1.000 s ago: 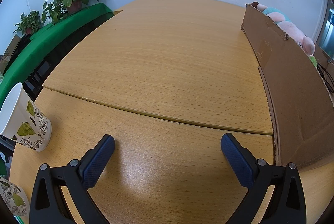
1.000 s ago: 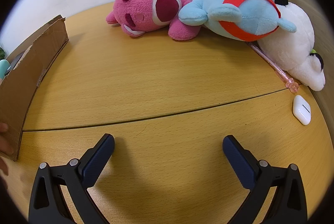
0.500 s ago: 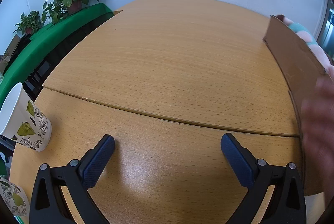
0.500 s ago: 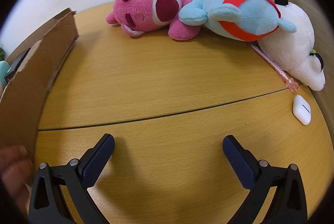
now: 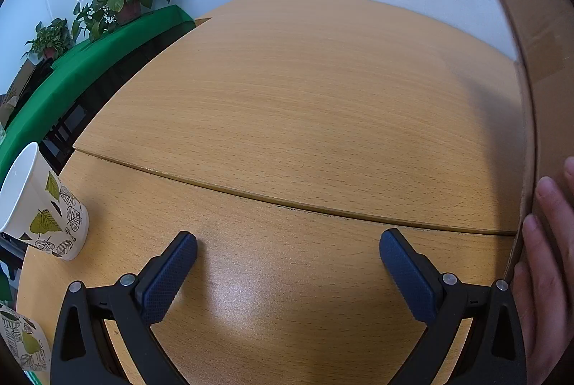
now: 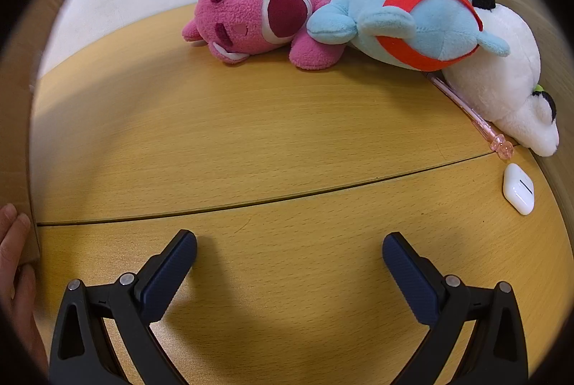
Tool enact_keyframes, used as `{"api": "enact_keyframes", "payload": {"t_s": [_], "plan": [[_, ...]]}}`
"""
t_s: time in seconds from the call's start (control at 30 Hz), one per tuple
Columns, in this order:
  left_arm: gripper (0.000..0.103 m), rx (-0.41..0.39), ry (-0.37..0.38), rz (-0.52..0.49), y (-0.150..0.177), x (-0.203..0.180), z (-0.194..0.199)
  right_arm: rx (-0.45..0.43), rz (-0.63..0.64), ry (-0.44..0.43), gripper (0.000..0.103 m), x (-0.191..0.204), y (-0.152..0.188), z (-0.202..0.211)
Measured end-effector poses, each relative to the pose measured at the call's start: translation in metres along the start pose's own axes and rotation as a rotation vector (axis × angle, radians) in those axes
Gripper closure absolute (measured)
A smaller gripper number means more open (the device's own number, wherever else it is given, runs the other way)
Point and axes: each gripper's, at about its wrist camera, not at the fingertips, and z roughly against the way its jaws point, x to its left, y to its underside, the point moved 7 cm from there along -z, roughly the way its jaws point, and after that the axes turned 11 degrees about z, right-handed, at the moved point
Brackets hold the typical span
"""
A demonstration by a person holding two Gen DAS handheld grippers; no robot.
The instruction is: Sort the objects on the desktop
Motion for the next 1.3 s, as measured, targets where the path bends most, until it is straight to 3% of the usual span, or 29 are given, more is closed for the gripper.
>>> {"api": "enact_keyframes", "payload": {"t_s": [1.3], "plan": [[0.000, -0.002, -0.001, 0.001, -0.0004, -0.0011, 0.0001, -0.001, -0.009, 0.005, 0.000, 0.0003, 0.0034, 0.0047]]}}
